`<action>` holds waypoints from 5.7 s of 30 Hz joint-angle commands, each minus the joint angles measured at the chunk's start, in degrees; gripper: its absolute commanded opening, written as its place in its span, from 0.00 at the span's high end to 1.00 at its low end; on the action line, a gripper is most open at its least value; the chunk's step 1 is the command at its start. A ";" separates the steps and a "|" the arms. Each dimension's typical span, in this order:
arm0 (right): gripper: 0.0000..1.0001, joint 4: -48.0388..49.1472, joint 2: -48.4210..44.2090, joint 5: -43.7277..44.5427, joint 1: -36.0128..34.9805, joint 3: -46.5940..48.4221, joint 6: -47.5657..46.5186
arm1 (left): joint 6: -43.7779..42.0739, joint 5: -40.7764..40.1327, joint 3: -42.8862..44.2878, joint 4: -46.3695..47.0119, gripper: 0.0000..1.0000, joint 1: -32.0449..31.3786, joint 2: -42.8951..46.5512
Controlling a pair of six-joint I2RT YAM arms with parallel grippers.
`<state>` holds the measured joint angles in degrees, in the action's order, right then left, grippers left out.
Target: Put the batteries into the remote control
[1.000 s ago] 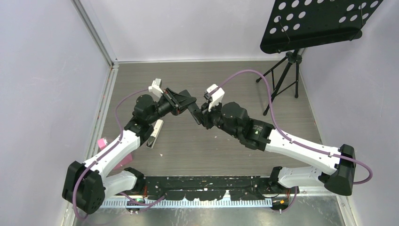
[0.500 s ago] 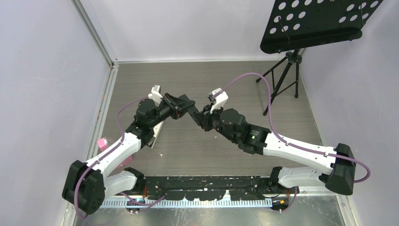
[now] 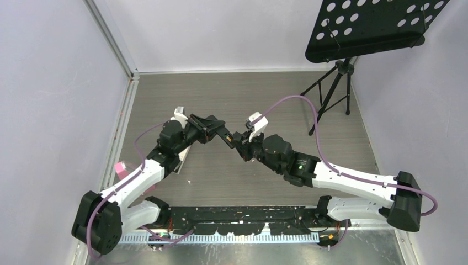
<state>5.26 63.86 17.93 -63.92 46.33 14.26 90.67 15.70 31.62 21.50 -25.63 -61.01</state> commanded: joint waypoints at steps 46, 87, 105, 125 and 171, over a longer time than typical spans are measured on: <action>0.99 -21.11 0.25 -5.69 4.16 15.99 11.58 | -22.73 17.11 4.76 29.09 1.00 2.86 -8.58; 0.85 -23.24 3.98 -0.77 4.20 19.72 12.28 | -14.92 16.99 4.82 38.57 1.00 2.86 -9.65; 0.41 -34.51 -1.46 2.44 12.82 20.38 17.47 | -36.11 21.38 3.64 19.81 1.00 4.61 -11.08; 0.54 -39.07 22.71 1.87 35.27 9.20 15.01 | -39.43 23.03 1.71 13.50 1.00 4.62 -6.83; 0.93 -32.17 30.41 -3.53 28.03 8.46 14.59 | -39.85 21.10 4.80 8.56 0.92 4.62 -8.43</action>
<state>-27.55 96.40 16.23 -34.61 55.75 28.42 52.18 38.50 33.63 32.38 -21.28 -70.37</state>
